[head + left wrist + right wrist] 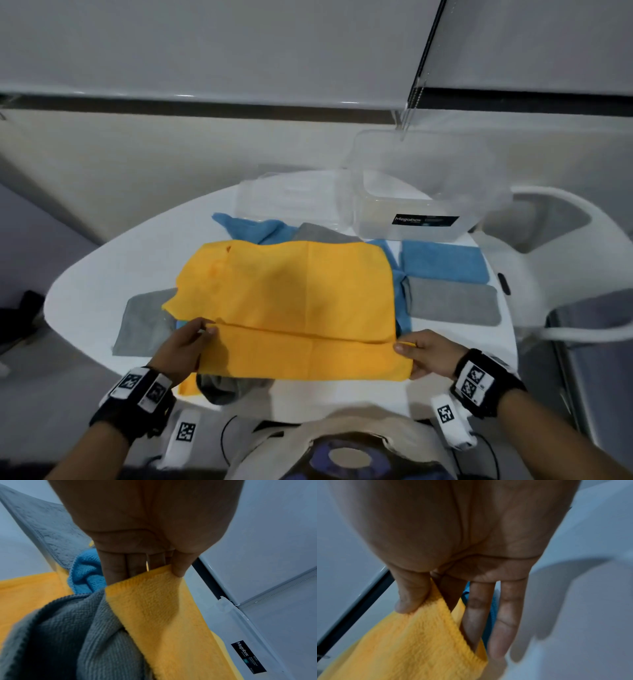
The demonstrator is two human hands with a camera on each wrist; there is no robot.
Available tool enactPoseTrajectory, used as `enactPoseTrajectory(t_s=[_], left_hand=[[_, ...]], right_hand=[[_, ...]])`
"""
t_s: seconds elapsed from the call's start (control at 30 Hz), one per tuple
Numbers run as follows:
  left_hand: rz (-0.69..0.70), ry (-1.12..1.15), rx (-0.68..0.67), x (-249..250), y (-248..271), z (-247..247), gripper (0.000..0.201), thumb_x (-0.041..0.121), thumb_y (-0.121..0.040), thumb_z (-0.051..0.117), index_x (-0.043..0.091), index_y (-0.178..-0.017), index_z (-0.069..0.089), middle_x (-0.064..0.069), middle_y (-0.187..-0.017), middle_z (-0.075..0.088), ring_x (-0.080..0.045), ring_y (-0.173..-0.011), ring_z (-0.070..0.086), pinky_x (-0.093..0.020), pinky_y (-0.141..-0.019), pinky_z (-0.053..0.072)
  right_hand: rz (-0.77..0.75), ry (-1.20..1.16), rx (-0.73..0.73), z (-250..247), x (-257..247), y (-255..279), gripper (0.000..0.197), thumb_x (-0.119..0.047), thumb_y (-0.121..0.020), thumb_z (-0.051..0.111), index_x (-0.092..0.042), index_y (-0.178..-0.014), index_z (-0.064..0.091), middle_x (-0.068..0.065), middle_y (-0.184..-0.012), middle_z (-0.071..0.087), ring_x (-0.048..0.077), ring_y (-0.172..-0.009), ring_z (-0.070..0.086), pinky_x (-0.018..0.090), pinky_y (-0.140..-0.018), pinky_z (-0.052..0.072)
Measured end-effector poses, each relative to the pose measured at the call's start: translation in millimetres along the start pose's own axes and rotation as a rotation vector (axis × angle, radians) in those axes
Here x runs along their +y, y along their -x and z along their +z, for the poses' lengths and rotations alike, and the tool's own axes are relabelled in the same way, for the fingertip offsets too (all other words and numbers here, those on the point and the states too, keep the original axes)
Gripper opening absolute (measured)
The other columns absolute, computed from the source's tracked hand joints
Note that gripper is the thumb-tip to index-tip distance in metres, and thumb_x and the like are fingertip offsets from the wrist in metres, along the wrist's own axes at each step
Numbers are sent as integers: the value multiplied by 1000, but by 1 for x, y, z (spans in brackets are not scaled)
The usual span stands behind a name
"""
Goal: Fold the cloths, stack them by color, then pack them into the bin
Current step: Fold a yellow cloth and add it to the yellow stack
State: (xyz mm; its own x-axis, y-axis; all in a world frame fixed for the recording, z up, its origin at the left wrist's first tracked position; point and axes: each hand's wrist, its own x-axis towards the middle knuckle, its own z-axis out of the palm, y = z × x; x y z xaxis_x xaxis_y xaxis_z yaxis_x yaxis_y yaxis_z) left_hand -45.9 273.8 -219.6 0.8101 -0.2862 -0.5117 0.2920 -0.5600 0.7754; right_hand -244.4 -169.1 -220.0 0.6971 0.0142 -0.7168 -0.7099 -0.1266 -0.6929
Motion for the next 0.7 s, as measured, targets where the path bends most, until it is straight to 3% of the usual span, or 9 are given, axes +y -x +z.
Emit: enactPoseTrajectory(t_s=[0.1, 0.17, 0.3, 0.43, 0.5, 0.57, 0.63, 0.7], left_hand=[[-41, 30, -12, -3, -1, 2, 18, 27, -97, 53, 11, -91, 59, -14, -83, 47, -26, -78, 51, -44, -66, 49], [-37, 9, 19, -5, -1, 4, 17, 26, -98, 52, 11, -94, 60, -15, -83, 46, -26, -79, 51, -47, -68, 51], [-24, -64, 125, -12, -1, 5, 17, 38, -97, 51, 27, -88, 59, -17, -82, 54, -35, -81, 57, -61, -73, 54], [1, -117, 157, -4, 7, 7, 20, 31, -101, 45, 41, -88, 57, -6, -79, 51, -31, -77, 54, -60, -75, 53], [11, -95, 148, 13, 15, 5, 23, 26, -101, 45, 38, -87, 58, -7, -74, 46, -28, -70, 49, -59, -69, 53], [58, -44, 139, 38, 27, -3, 21, 22, -101, 46, 33, -87, 58, -10, -69, 43, -25, -65, 44, -51, -62, 51], [165, 11, 138, 68, 42, -18, 16, 26, -99, 51, 32, -87, 60, -9, -63, 42, -23, -60, 41, -44, -57, 45], [266, 42, 159, 103, 61, -38, 9, 31, -96, 55, 27, -91, 61, -14, -64, 43, -24, -59, 40, -41, -54, 42]], right_hand=[[-32, -10, -18, 5, -3, -3, 21, -34, -92, 63, -15, -97, 70, 0, -83, 72, 15, -82, 69, 30, -76, 56], [-68, 18, 8, 8, -4, -9, 15, -20, -97, 57, -10, -95, 68, -3, -80, 70, 14, -77, 66, 26, -70, 53], [-76, -57, 167, 18, 0, -26, 23, -23, -96, 58, -3, -103, 64, 15, -91, 66, 26, -82, 63, 39, -70, 53], [-99, -23, 213, 24, 0, -33, 15, -25, -98, 57, -12, -97, 65, 17, -88, 63, 29, -79, 63, 43, -64, 54], [-110, -32, 217, 22, -11, -27, 13, -21, -98, 56, -13, -93, 65, 16, -89, 63, 28, -79, 63, 39, -61, 55], [-169, -53, 242, 15, -32, -11, 12, -20, -95, 60, -17, -84, 64, 8, -79, 62, 25, -74, 61, 34, -57, 52], [-277, -71, 276, 5, -62, 15, 19, -42, -82, 72, -24, -78, 67, 2, -70, 62, 20, -68, 60, 32, -57, 51], [-381, -55, 283, -10, -93, 46, 41, -65, -64, 77, -26, -75, 69, 0, -67, 62, 13, -64, 60, 27, -56, 51]])
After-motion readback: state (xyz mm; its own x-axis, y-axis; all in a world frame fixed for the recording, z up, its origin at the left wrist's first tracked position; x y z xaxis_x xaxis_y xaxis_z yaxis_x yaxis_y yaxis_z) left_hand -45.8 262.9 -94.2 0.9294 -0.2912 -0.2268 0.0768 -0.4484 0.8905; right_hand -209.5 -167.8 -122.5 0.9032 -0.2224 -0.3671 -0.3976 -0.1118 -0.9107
